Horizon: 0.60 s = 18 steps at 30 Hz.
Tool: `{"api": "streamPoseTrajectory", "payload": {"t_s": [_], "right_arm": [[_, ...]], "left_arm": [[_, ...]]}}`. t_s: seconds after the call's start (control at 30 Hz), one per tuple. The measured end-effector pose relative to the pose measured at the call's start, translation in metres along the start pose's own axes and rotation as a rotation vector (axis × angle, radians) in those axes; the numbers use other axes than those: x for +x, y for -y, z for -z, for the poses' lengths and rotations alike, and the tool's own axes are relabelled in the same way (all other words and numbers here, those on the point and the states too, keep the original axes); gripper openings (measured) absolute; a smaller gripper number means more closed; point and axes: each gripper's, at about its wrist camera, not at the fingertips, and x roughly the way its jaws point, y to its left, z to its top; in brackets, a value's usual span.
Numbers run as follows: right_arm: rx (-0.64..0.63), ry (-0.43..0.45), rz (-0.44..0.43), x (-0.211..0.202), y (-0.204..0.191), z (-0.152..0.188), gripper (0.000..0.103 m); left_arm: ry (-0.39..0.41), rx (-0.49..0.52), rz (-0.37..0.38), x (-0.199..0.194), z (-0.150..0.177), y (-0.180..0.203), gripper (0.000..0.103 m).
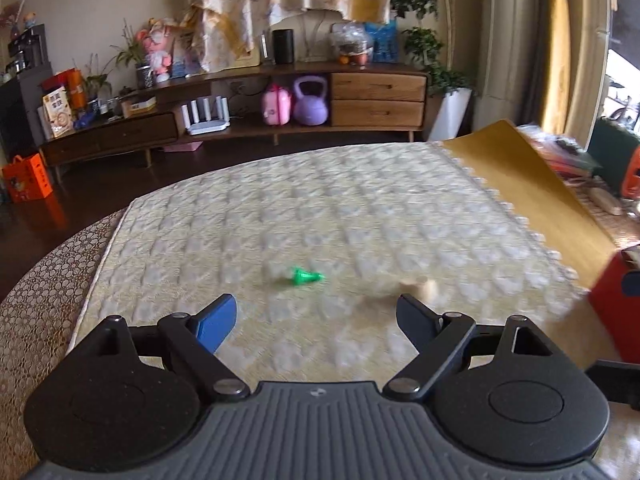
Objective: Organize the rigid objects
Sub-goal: 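Close the left gripper on the green game piece while the right gripper grasps the wooden ball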
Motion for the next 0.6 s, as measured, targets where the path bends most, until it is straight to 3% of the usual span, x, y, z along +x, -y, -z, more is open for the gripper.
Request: {"api": "streamPoseTrajectory", "payload": {"t_s": [0.23, 0.6], "right_arm": [[-0.049, -0.047, -0.007, 0.047, -0.005, -0.008, 0.097], [-0.084, -0.084, -0.008, 0.101, -0.005, -0.019, 0.076]], "left_arm": [[-0.024, -0.020, -0.003, 0.046, 0.001, -0.011, 0.087], [-0.017, -0.044, -0.004, 0.091, 0.003, -0.015, 0.087]]}}
